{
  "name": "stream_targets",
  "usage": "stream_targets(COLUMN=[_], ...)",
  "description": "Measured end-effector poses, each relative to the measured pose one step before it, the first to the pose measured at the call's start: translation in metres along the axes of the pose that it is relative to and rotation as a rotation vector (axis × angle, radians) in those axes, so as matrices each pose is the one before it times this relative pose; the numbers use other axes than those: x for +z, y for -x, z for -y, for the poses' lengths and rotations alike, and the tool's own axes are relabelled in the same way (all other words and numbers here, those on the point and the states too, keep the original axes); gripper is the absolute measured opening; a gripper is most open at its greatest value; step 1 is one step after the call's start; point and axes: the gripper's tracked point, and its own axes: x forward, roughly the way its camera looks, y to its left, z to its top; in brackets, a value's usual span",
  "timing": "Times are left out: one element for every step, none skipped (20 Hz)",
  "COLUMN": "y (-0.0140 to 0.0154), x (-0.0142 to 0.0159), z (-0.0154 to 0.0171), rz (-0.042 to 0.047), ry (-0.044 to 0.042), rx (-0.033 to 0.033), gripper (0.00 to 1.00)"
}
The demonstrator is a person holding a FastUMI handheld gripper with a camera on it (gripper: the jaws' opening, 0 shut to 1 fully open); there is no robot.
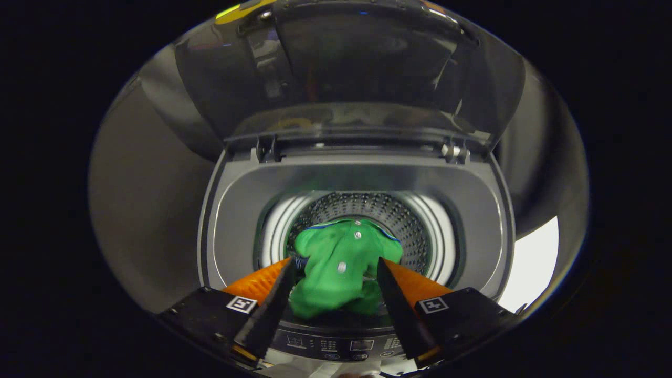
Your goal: Put the clothes into the washing machine and then close the washing machine lid.
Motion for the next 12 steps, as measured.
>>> stream_targets(y=[-0.00149, 0.00195, 0.00163, 0.00336, 0.00074, 0.00296, 0.00655, 0.00753, 0.00774, 0.00919, 0.01145, 0.01108], x=[-0.00225, -0.00423, -0.00536, 0.00144, 0.00405, 0.00540, 0.00521, 0.00670, 0.00520, 0.00679, 0.00733, 0.01101], z=[0.00087, -0.00157, -0.00199, -0.00197, -0.00080, -0.00067, -0.00242, -0.00268, -0.00147, 0.00015, 0.00128, 0.00236], rz=[0.00504, -0.00981, -0.01096, 0.00239, 0.01778, 0.01341, 0.01265, 0.00967, 0.00913, 0.01184, 0.02145, 0.02729], ry=[0.00189, 0.00061, -0.00122, -0.00194, -0.00417, -0.00716, -0.00810, -0.00556, 0.00028, 0.00706, 0.01028, 0.00985], rx=[0.00083, 0.00929, 0.01187, 0.01098, 0.00641, 0.00449, 0.00974, 0.01167, 0.01283, 0.00765, 0.00613, 0.00284], gripper=[0.96, 0.95, 0.96, 0.96, 0.97, 0.96, 0.96, 0.96, 0.96, 0.96, 0.96, 0.96])
